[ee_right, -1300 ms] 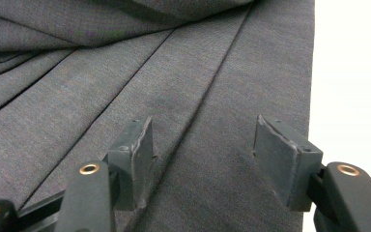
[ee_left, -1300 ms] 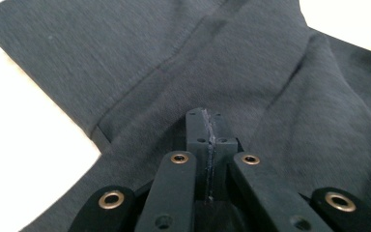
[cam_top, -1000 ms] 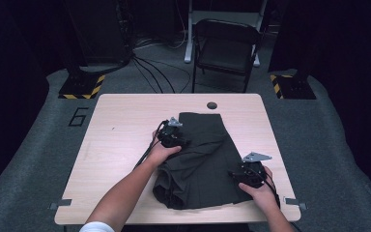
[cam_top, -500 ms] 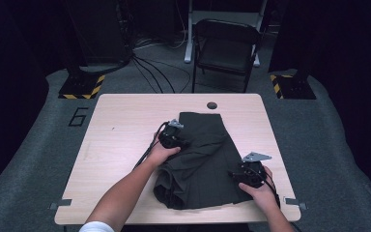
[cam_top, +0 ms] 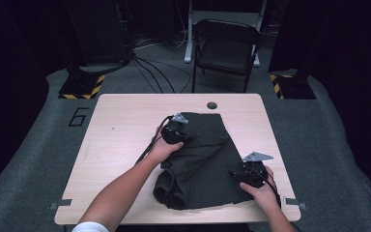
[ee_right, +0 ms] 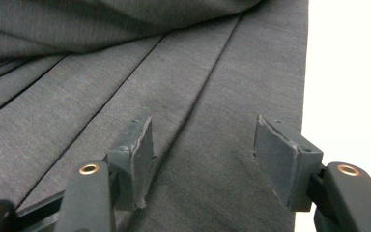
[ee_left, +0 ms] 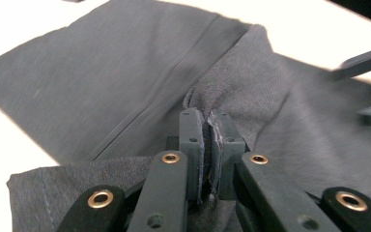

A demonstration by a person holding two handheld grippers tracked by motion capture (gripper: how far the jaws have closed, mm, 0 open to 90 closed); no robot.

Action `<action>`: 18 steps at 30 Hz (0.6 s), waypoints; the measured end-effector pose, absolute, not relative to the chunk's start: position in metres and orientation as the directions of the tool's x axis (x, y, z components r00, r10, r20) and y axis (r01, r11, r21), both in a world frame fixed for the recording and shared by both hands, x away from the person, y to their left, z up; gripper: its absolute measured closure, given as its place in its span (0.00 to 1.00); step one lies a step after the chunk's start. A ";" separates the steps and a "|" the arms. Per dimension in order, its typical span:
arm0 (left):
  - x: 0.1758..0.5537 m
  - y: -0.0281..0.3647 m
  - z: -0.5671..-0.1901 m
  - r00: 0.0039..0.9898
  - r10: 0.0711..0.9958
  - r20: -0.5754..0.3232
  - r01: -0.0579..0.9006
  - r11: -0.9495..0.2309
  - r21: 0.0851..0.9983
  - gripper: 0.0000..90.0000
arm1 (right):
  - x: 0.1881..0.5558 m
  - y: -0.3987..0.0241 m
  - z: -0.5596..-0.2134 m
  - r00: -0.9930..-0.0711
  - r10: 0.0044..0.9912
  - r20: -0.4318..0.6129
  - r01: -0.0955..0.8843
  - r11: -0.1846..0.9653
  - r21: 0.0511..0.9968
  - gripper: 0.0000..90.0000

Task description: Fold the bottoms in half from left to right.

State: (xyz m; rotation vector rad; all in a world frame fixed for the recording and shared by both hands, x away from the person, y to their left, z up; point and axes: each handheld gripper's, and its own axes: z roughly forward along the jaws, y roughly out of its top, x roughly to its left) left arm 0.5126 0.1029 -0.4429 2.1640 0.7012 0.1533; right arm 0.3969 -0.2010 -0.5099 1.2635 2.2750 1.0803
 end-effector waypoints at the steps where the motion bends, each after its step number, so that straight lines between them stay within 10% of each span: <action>1: 0.507 0.094 -0.433 0.857 0.502 -0.119 0.401 -0.501 0.767 0.94 | 0.397 -0.202 -0.509 -0.555 0.828 0.076 0.579 0.319 0.750 0.43; 18: 0.466 -0.011 -0.438 0.925 0.319 -0.207 0.355 -0.529 0.771 0.94 | 0.383 -0.233 -0.496 -0.452 0.888 0.082 0.565 0.214 0.797 0.45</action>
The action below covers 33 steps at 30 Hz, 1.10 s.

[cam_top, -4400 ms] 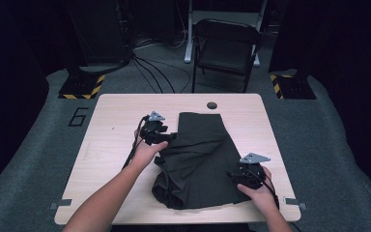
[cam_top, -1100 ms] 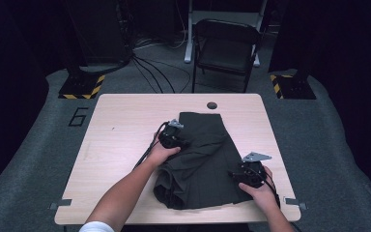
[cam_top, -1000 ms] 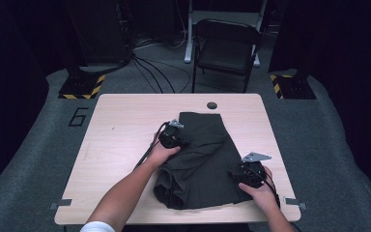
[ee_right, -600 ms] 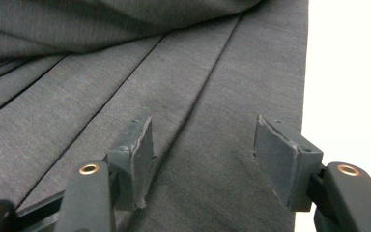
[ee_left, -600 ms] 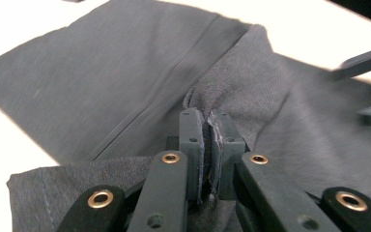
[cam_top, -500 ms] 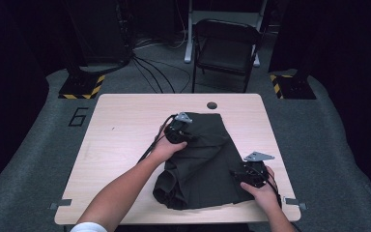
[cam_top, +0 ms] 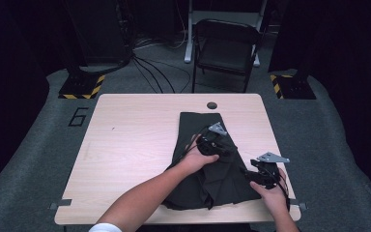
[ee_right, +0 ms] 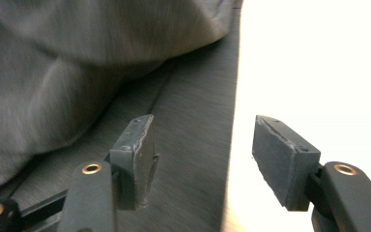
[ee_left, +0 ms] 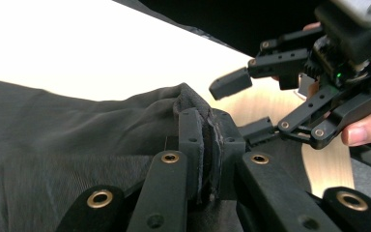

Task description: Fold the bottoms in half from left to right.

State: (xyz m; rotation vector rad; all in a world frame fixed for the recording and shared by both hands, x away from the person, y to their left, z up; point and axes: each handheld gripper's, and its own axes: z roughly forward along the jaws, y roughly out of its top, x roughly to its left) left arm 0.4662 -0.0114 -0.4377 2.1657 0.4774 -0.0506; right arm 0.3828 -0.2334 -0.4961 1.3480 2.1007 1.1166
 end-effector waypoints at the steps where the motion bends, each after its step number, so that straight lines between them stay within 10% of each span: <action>1: 0.463 -0.018 -0.441 0.928 0.311 -0.208 0.352 -0.538 0.766 0.94 | 0.381 -0.235 -0.496 -0.444 0.892 0.088 0.568 0.204 0.797 0.45; 14: 0.456 -0.014 -0.409 0.924 0.309 -0.224 0.346 -0.432 0.833 0.56 | 0.362 -0.253 -0.488 -0.400 0.912 0.085 0.565 0.173 0.806 0.46; 33: 0.463 0.117 -0.424 0.822 0.535 -0.194 0.437 -0.374 0.818 0.53 | 0.371 -0.213 -0.453 -0.510 0.851 0.126 0.539 0.202 0.818 0.40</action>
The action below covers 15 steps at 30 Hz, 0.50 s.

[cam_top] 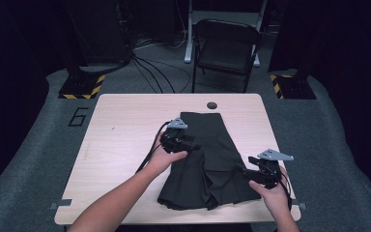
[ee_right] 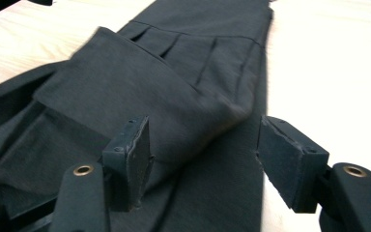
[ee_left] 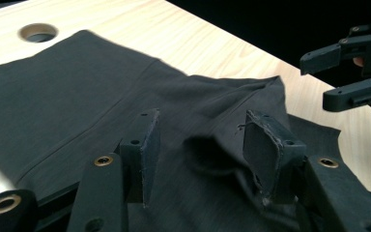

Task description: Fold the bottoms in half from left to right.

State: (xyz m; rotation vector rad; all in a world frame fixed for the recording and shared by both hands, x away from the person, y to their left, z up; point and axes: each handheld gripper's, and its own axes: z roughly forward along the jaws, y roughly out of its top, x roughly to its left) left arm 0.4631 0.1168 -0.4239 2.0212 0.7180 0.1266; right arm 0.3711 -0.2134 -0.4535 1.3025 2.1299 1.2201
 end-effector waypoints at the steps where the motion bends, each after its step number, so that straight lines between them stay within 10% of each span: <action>1: 0.462 0.121 -0.425 0.819 0.540 -0.194 0.438 -0.369 0.820 0.53 | 0.373 -0.210 -0.452 -0.514 0.849 0.121 0.536 0.208 0.818 0.40; 15: 0.436 0.174 -0.453 0.768 0.606 -0.208 0.485 -0.338 0.807 0.53 | 0.424 -0.143 -0.437 -0.651 0.749 0.123 0.510 0.311 0.802 0.39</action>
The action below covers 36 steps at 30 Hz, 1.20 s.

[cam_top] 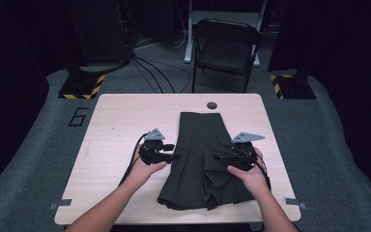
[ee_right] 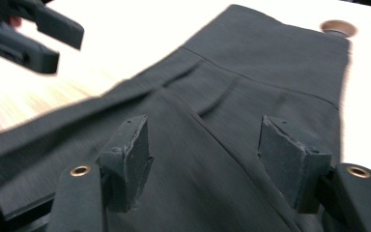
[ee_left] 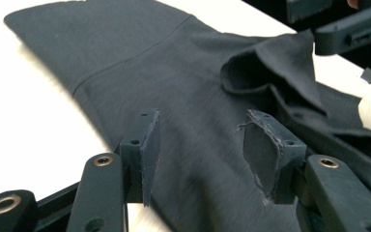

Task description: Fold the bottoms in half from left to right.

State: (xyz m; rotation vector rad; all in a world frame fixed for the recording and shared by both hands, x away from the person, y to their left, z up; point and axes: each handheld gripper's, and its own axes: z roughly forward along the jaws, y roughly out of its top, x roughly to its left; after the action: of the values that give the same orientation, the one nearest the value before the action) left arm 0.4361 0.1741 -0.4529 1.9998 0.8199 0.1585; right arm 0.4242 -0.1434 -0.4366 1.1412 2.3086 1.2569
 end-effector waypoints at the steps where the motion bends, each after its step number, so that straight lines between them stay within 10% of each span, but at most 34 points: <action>1: 0.435 0.176 -0.454 0.766 0.609 -0.208 0.485 -0.335 0.808 0.53 | 0.424 -0.143 -0.437 -0.651 0.749 0.123 0.510 0.311 0.802 0.39; 15: 0.422 0.185 -0.470 0.759 0.616 -0.209 0.499 -0.346 0.795 0.52 | 0.449 -0.096 -0.439 -0.668 0.740 0.072 0.516 0.392 0.762 0.41; 25: 0.418 0.187 -0.468 0.770 0.606 -0.200 0.481 -0.345 0.806 0.52 | 0.444 -0.104 -0.433 -0.642 0.766 0.041 0.542 0.416 0.730 0.86; 36: 0.416 0.186 -0.467 0.770 0.604 -0.207 0.482 -0.336 0.809 0.52 | 0.428 -0.123 -0.420 -0.630 0.774 0.058 0.533 0.377 0.757 0.95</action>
State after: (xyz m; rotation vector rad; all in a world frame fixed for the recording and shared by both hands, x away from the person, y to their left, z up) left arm 0.4157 0.1856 -0.4670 1.9967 0.8158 0.1591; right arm 0.4275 -0.1233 -0.4198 1.1488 2.3352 1.1119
